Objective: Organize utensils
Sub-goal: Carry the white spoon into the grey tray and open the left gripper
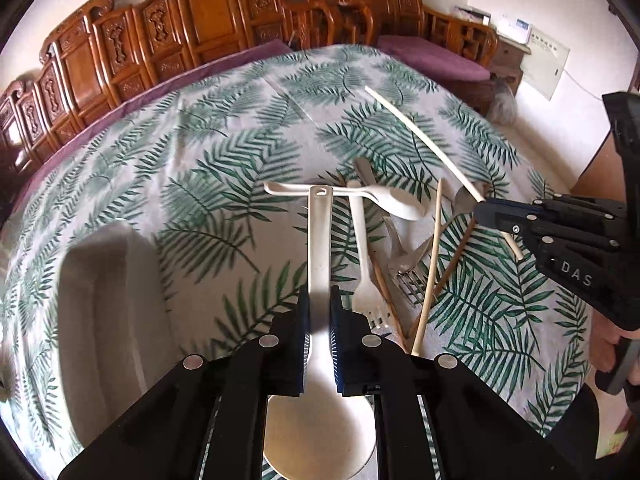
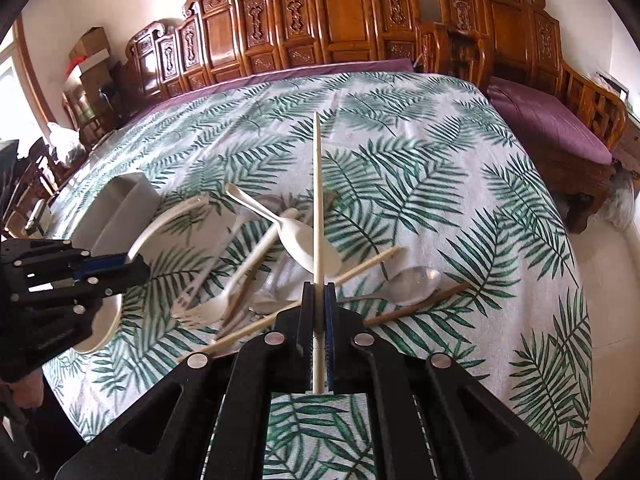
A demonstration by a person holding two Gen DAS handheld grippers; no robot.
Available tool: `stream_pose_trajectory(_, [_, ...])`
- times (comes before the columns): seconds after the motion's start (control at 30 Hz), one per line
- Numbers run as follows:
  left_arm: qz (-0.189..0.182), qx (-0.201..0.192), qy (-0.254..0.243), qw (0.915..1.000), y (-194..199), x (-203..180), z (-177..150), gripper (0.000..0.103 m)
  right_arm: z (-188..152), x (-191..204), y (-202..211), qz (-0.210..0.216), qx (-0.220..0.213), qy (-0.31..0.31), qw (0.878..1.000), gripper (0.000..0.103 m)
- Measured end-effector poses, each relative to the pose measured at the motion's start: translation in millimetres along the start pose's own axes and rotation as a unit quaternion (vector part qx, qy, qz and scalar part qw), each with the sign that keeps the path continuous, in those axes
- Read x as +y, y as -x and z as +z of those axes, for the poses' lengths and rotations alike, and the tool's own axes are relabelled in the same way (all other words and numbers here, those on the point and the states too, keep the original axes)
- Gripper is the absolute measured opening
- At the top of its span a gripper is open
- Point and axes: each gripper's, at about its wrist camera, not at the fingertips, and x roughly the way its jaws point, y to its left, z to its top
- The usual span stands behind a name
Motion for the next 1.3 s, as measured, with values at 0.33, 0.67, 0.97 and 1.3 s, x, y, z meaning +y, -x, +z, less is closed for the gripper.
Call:
stream_pose_trajectory(0.33, [0.015,-0.03,0.035,0.9988,36.1,55.2,-3.4,0.008,8.7,31.9,10.8,0.007,-0.006,0.03,1.0,0.006])
stream_pose_trajectory(0.67, [0.046,-0.038,0.066,0.9961,55.9,119.8,-16.6,0.008,19.0,82.0,18.7,0.027,-0.014,0.054,0.998,0.006])
stream_pose_trajectory(0.97, [0.057,-0.027,0.108,0.9921,49.7,167.2,-31.5,0.008,23.0,157.0,19.2,0.066,-0.015,0.079,0.995,0.006])
stream_pose_trajectory(1.3, [0.059,-0.048,0.122,0.9896,66.2,190.6,-44.8,0.025,18.3,221.6,0.9,0.084,0.007,0.103,0.991,0.006])
